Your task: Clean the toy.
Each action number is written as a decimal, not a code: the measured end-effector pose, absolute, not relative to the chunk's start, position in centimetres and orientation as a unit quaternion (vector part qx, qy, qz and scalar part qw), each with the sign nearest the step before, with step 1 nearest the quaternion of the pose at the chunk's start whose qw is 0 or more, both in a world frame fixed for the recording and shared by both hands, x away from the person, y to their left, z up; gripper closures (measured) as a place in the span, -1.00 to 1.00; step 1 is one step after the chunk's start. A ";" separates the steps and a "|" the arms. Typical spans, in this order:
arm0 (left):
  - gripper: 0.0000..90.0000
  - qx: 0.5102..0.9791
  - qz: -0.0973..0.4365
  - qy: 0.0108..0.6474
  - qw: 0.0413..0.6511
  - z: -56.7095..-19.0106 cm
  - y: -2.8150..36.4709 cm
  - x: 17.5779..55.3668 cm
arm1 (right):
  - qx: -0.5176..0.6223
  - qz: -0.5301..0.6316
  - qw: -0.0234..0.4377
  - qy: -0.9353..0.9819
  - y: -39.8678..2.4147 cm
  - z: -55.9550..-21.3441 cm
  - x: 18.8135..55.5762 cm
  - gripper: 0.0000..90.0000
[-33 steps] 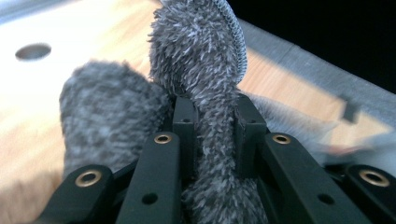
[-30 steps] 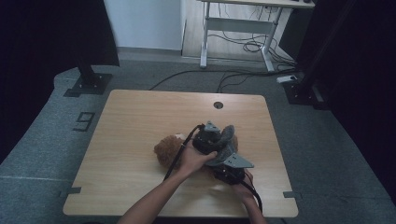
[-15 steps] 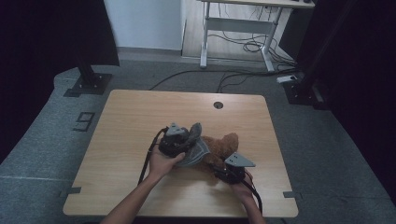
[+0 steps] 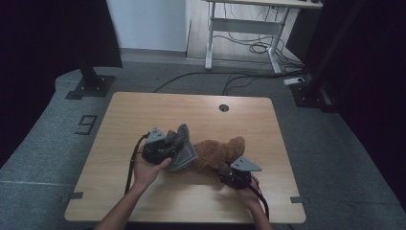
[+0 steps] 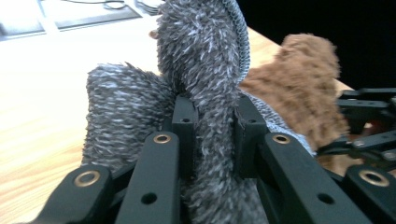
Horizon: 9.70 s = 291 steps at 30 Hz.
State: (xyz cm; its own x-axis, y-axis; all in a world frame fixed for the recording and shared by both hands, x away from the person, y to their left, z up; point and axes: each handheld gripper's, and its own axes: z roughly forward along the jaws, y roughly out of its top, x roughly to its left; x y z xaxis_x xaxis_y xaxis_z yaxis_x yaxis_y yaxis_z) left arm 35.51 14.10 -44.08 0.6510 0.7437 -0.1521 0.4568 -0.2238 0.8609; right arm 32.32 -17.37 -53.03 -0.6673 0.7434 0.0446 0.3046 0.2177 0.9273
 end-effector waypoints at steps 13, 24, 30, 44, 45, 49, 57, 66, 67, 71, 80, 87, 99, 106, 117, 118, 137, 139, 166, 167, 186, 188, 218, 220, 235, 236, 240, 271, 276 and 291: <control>0.66 0.755 0.128 0.486 0.421 -49.5 20.0 37.1 | 0.354 0.525 0.198 0.748 -17.8 -53.2 32.4 0.17; 0.68 0.755 0.167 0.430 0.466 -44.2 16.8 36.0 | 0.364 0.528 0.193 0.742 -18.6 -53.3 32.5 0.16; 0.68 0.772 0.151 0.353 0.506 -40.8 11.1 34.7 | 0.356 0.524 0.201 0.747 -18.3 -53.3 32.4 0.15; 0.65 0.840 0.141 0.292 0.435 -43.5 -1.8 37.0 | 0.354 0.512 0.214 0.753 -17.8 -53.2 32.1 0.15; 0.66 0.837 0.142 0.294 0.439 -43.8 -1.5 37.1 | 0.352 0.509 0.216 0.755 -17.7 -53.3 32.1 0.15; 0.66 0.829 0.159 0.310 0.438 -43.1 1.0 37.1 | 0.350 0.505 0.222 0.758 -17.2 -53.3 32.1 0.16; 0.66 0.781 0.171 0.381 0.464 -43.8 9.1 37.3 | 0.345 0.492 0.222 0.768 -17.1 -53.5 32.0 0.16; 0.65 0.755 0.154 0.436 0.466 -45.8 16.9 36.5 | 0.352 0.499 0.219 0.761 -17.1 -53.4 32.1 0.17; 0.65 0.753 0.156 0.438 0.465 -46.0 17.5 36.4 | 0.352 0.499 0.219 0.761 -17.1 -53.4 32.1 0.17; 0.65 0.748 0.159 0.454 0.456 -47.1 19.3 35.7 | 0.356 0.502 0.216 0.758 -17.2 -53.4 32.2 0.17; 0.65 0.745 0.159 0.445 0.470 -45.5 18.5 35.9 | 0.362 0.507 0.211 0.754 -17.5 -53.4 32.3 0.18; 0.65 0.762 0.166 0.413 0.471 -42.8 14.1 37.7 | 0.361 0.511 0.210 0.752 -17.6 -53.5 32.3 0.17; 0.65 0.775 0.183 0.409 0.446 -45.9 11.9 37.7 | 0.356 0.518 0.209 0.749 -17.7 -53.5 32.2 -0.06; 0.66 0.767 0.177 0.401 0.469 -46.6 12.6 36.1 | 0.355 0.523 0.194 0.750 -18.5 -52.3 31.5 -0.28; 0.67 0.761 0.147 0.392 0.496 -47.0 13.5 34.5 | 0.384 0.562 0.226 0.697 -21.5 -44.9 30.7 -0.58; 0.67 0.760 0.144 0.391 0.499 -47.1 13.6 34.3 | 0.382 0.561 0.223 0.700 -21.4 -44.0 31.1 -0.59; 0.67 0.757 0.105 0.385 0.518 -47.4 14.3 32.9 | 0.391 0.438 0.060 0.807 -16.7 -49.0 35.0 -0.69; 0.67 0.755 0.100 0.388 0.519 -47.5 14.3 33.0 | 0.388 0.431 0.062 0.812 -16.6 -49.2 35.1 -0.56; 0.66 0.736 0.075 0.407 0.536 -46.1 14.2 35.8 | 0.272 0.510 0.235 0.781 -16.4 -50.9 35.1 0.21; 0.66 0.739 0.079 0.402 0.535 -45.9 13.9 35.7 | 0.274 0.511 0.234 0.781 -16.5 -51.0 35.0 0.18; 0.66 0.802 0.122 0.326 0.485 -47.4 3.5 35.3 | 0.369 0.509 0.196 0.753 -17.6 -52.0 34.9 -0.19; 0.66 0.801 0.136 0.332 0.479 -47.4 4.4 35.3 | 0.377 0.509 0.187 0.751 -17.7 -52.0 35.0 -0.19; 0.66 0.740 0.159 0.467 0.456 -50.5 19.9 35.5 | 0.384 0.517 0.184 0.743 -17.9 -52.5 34.9 -0.17; 0.66 0.741 0.158 0.466 0.457 -50.4 19.9 35.6 | 0.384 0.517 0.184 0.743 -17.9 -52.5 34.8 -0.17; 0.65 0.724 0.178 0.465 0.477 -47.4 23.4 33.0 | 0.384 0.518 0.177 0.744 -18.1 -52.5 34.9 -0.19; 0.65 0.723 0.183 0.464 0.477 -47.2 23.8 32.6 | 0.383 0.518 0.176 0.744 -18.1 -52.5 34.9 -0.19; 0.62 0.722 0.195 0.472 0.467 -47.1 25.6 31.3 | 0.386 0.519 0.171 0.743 -18.2 -52.6 35.0 -0.22; -0.41 0.725 0.210 0.514 0.406 -48.8 28.3 30.5 | 0.389 0.527 0.160 0.738 -18.4 -52.8 35.3 -0.26; -0.41 0.751 0.186 0.473 0.422 -47.9 24.9 31.4 | 0.388 0.526 0.159 0.740 -18.4 -52.8 35.2 -0.30; -0.41 0.792 0.073 0.416 0.440 -50.4 16.5 37.0 | 0.383 0.499 0.125 0.767 -18.2 -53.2 35.4 -0.46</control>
